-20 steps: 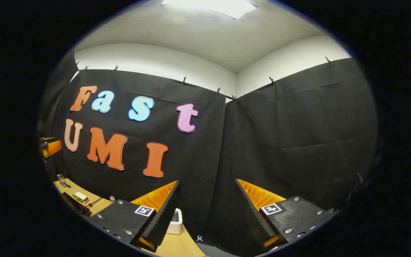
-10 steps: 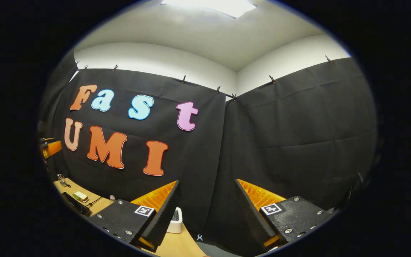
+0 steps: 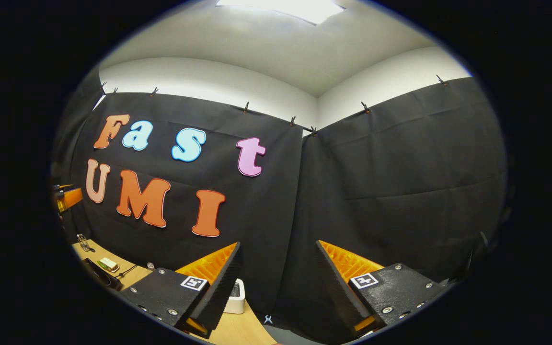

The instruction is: First push the handle of the pot to place it horizontally, then grasp the pot with both hands and set it on the induction cooktop.

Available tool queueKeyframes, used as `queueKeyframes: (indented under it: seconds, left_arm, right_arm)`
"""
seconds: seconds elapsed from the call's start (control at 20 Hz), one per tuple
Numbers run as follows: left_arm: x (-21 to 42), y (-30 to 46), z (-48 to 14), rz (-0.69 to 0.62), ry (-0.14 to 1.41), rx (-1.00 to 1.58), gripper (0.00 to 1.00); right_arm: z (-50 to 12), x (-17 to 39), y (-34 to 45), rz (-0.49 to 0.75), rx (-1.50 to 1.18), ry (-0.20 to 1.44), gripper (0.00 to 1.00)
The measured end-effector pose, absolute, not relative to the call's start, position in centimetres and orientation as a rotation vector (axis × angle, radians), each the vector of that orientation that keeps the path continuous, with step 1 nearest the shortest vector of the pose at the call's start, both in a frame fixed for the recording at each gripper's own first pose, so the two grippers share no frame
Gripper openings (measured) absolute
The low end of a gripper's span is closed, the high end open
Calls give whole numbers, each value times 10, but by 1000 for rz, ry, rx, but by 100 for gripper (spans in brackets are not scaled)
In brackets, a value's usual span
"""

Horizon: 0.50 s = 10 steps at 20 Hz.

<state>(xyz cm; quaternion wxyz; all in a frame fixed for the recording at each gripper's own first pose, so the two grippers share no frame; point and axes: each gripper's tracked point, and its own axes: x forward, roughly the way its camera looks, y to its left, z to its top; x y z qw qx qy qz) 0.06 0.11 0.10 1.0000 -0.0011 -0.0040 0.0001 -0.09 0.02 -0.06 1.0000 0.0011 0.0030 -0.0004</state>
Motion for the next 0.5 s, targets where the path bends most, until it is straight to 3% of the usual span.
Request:
queueKeyframes:
  seconds: [0.3,0.45,0.5]
  left_arm:
    - [0,-3,-23,-3,59,-5,96]
    - [-2,-5,-48,2,138,-19,93]
    - [-3,-5,-59,5,172,-21,89]
  right_arm:
    - [-5,-2,-3,-1,-5,14,93]
    - [-9,-3,-9,-9,-7,21,93]
    - [-11,-3,-11,-12,-8,25,89]
